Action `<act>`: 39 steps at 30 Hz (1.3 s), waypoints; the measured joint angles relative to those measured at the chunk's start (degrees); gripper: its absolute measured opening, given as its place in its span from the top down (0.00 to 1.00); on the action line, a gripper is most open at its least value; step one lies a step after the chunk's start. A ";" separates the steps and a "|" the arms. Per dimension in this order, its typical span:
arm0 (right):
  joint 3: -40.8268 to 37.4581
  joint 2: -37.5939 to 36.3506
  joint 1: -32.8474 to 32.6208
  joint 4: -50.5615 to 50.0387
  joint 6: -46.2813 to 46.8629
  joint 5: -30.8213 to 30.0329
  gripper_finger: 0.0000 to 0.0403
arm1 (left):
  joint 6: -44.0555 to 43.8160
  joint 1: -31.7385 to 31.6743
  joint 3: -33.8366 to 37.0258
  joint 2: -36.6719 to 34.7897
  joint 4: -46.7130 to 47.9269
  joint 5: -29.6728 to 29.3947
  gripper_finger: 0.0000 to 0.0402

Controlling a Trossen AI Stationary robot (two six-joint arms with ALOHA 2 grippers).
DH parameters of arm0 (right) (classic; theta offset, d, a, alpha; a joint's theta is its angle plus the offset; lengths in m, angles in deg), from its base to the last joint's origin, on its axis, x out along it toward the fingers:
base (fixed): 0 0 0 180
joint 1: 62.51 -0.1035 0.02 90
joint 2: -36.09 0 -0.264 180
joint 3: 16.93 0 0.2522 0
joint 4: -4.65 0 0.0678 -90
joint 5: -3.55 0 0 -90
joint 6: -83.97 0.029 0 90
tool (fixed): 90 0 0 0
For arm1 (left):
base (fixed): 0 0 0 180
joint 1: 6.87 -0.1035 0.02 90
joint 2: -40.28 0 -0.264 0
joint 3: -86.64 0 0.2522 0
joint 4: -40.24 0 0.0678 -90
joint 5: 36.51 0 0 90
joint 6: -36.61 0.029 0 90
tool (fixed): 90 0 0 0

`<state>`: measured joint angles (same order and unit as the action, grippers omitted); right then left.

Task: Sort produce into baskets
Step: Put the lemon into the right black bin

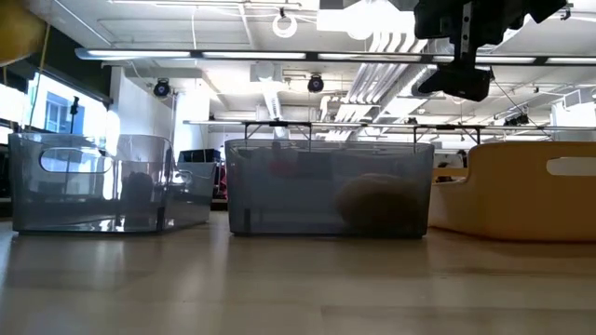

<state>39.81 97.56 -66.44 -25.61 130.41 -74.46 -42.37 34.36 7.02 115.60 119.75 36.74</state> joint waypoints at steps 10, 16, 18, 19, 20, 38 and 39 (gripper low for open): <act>0.00 0.02 0.17 0.06 -1.43 -0.07 0.11 | 33.57 -17.41 -4.03 4.51 -19.29 -10.50 0.57; 0.00 0.02 0.17 1.32 -1.17 -3.45 0.11 | 48.45 -23.99 -3.99 14.50 -42.60 -7.46 0.57; 0.00 0.02 0.17 1.86 -1.46 -4.11 0.11 | 50.47 -24.69 -3.99 17.05 -48.50 -5.32 0.57; 0.00 0.02 0.17 1.88 -1.52 -4.55 0.11 | 51.80 -24.87 -3.99 17.95 -50.21 -3.71 0.57; 0.00 0.02 0.17 1.92 -1.61 -4.93 0.11 | 53.33 -24.94 -3.99 18.79 -51.00 -2.28 0.57; 0.00 0.02 0.17 1.99 -1.47 -7.91 0.11 | 54.13 -29.82 -3.99 21.38 -45.86 2.26 0.33; 0.00 0.02 0.17 2.01 -1.40 -7.79 0.11 | 53.98 -30.12 -3.99 21.38 -45.58 2.97 0.31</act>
<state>39.81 97.59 -66.26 -23.60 129.01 -82.25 11.61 4.24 3.04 136.98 74.16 39.71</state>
